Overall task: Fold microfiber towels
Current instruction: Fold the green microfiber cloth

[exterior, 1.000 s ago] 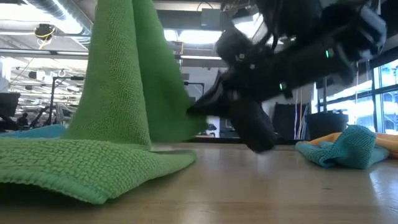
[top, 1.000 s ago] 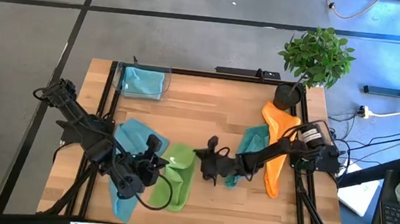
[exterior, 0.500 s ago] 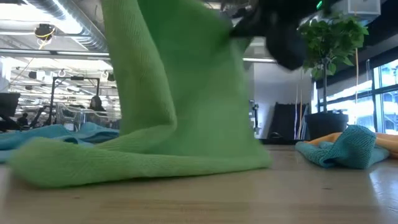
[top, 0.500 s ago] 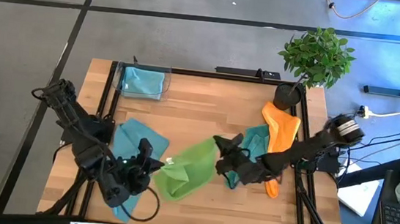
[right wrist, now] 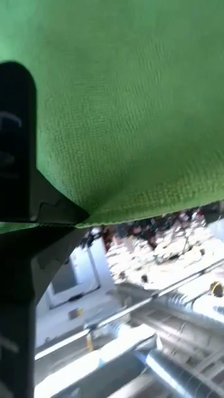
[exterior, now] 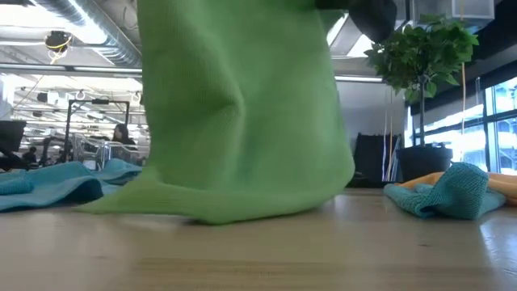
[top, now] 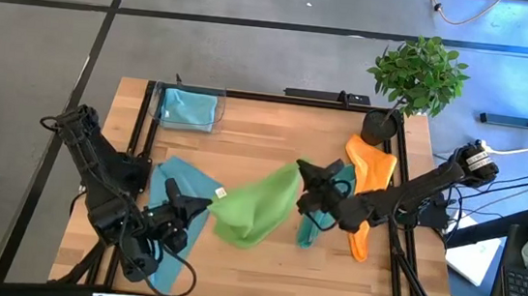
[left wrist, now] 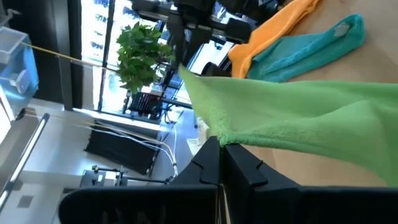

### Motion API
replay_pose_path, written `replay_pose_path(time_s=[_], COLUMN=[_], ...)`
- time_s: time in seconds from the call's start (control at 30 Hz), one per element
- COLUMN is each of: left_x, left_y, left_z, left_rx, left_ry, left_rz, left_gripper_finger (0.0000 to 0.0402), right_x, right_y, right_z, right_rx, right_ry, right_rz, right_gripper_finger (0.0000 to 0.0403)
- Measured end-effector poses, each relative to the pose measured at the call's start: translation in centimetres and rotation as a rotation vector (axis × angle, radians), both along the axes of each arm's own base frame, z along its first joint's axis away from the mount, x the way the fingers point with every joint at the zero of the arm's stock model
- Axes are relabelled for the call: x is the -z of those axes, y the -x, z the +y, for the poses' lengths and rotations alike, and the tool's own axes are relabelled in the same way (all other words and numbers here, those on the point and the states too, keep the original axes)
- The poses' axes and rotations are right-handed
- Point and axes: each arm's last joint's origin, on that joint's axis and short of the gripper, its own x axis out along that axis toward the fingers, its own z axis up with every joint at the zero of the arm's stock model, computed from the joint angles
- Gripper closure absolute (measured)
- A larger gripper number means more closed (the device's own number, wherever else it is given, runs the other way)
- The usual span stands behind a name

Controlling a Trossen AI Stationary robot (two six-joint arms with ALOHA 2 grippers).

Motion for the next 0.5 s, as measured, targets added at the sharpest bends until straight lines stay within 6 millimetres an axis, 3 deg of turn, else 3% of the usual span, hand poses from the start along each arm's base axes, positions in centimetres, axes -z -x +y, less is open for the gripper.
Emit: replay_pose_path(time_s=[0.33, 0.5], left_x=[-0.1, -0.1], left_y=[0.3, 0.3], left_z=[0.2, -0.1], left_rx=[-0.021, -0.008], left_ry=[-0.099, -0.070], left_rz=[-0.008, -0.019], left_gripper_finger=[0.0402, 0.0402], right_x=[-0.8, -1.1], right_y=[-0.1, 0.4], right_z=[-0.4, 1.1], right_rx=[0.031, -0.033], right_ry=[0.047, 0.040], right_rz=[0.006, -0.011], right_gripper_finger=[0.0392, 0.0391])
